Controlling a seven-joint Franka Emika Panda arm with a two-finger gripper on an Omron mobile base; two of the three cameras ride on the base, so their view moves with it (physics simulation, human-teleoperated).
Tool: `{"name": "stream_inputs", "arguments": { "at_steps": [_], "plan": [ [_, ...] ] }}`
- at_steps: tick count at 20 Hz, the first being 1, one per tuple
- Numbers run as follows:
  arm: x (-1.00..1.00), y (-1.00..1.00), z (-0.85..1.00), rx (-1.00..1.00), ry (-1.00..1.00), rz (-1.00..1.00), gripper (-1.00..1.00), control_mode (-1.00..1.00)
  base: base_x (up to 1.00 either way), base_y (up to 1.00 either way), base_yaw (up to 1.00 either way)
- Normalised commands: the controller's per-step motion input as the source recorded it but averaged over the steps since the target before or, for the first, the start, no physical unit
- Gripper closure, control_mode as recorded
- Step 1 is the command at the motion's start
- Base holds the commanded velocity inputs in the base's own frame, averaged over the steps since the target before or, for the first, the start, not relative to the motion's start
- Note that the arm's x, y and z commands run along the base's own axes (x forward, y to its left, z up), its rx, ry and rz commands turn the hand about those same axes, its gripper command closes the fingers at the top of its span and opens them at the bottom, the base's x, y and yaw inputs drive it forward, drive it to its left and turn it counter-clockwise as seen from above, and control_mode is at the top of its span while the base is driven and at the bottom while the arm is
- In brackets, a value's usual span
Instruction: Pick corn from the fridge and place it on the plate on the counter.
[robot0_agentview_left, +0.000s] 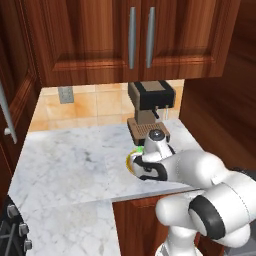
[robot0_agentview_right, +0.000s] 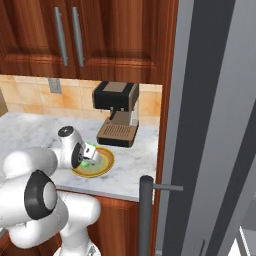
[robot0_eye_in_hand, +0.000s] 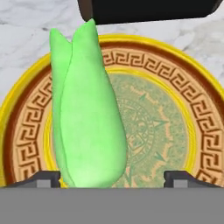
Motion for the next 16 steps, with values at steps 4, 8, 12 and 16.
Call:
{"name": "stream_inputs", "arguments": {
  "at_steps": [4, 8, 12, 16],
  "plan": [
    [-0.34, -0.04, 0.46, 0.0, -0.11, 0.0, -1.0, -1.0, 0.0, 0.0, 0.0],
    [-0.75, -0.15, 0.74, 0.0, -0.11, -0.01, -1.0, -1.0, 0.0, 0.0, 0.0],
    [-0.89, -0.26, 0.78, 0.0, -0.11, 0.0, -1.0, -1.0, 0.0, 0.0, 0.0],
    [-0.82, -0.31, 0.71, 0.0, -0.13, 0.0, -1.0, -1.0, 0.0, 0.0, 0.0]
  ]
}}
